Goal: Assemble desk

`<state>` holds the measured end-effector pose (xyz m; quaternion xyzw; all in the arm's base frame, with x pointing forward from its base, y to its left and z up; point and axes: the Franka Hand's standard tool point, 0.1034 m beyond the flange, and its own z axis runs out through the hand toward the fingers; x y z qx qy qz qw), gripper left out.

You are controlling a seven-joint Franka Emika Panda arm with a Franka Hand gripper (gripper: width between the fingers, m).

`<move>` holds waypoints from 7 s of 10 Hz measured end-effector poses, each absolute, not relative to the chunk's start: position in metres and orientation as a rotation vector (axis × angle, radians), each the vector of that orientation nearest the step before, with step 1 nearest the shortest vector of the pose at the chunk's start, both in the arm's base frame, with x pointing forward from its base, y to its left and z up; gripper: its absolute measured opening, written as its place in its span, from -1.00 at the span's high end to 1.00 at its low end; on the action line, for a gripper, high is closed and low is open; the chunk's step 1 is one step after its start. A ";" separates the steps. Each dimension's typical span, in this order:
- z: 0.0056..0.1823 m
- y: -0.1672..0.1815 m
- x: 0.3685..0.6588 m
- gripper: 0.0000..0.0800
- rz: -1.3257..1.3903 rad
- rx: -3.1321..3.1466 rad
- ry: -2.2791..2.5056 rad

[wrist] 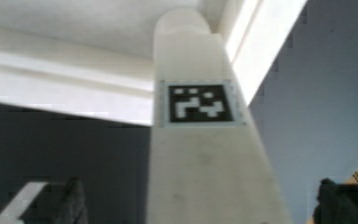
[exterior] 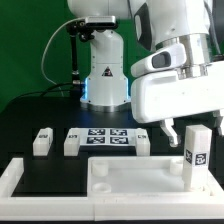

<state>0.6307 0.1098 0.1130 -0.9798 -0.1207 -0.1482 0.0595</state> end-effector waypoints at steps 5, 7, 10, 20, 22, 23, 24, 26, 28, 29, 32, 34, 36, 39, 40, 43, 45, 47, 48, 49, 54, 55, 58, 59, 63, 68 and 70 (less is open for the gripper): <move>0.115 0.115 0.640 -0.62 0.029 -2.951 -0.360; 0.114 0.115 0.640 -0.57 0.020 -2.955 -0.327; 0.112 0.110 0.640 0.23 0.037 -2.976 -0.122; 0.109 0.101 0.641 0.24 -0.018 -2.518 1.444; 0.109 0.101 0.640 0.24 0.004 -2.428 1.570; 0.109 0.102 0.639 0.24 0.006 -2.428 1.569; 0.108 0.103 0.640 -0.01 -0.020 -2.489 1.467; 0.108 0.114 0.639 -0.54 -0.101 -2.729 1.015; 0.109 0.118 0.638 -0.61 -0.103 -2.819 0.775; 0.108 0.118 0.638 -0.62 -0.110 -2.838 0.712; 0.110 0.108 0.640 -0.62 -0.150 -2.970 0.122; 0.108 0.113 0.642 -0.62 -0.153 -3.008 -0.252; 0.107 0.113 0.642 -0.62 -0.149 -3.005 -0.200; 0.107 0.113 0.641 0.12 -0.134 -3.007 -0.004; 0.106 0.108 0.642 0.12 -0.127 -3.005 0.131; 0.106 0.106 0.643 0.26 -0.111 -2.931 0.636; 0.104 0.105 0.641 0.26 -0.094 -2.788 1.052; 0.103 0.101 0.641 0.26 -0.034 -2.536 1.486; 0.103 0.100 0.641 0.25 -0.008 -2.471 1.567; 0.103 0.100 0.641 0.25 -0.004 -2.466 1.573; 0.107 0.110 0.638 -0.58 -0.007 -2.776 0.969; 0.108 0.115 0.636 -0.61 -0.014 -2.802 0.889; 0.106 0.113 0.636 -0.62 -0.049 -2.896 0.563; 0.107 0.110 0.638 -0.62 -0.103 -2.987 0.170; 0.105 0.105 0.642 -0.62 -0.139 -3.013 -0.330; 0.105 0.107 0.642 0.28 -0.120 -3.014 0.007; 0.105 0.106 0.643 0.28 -0.104 -2.992 0.363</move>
Offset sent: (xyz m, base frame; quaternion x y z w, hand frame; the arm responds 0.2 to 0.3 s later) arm 0.0160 -0.0068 -0.0016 -0.0038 -0.2072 0.0174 0.9781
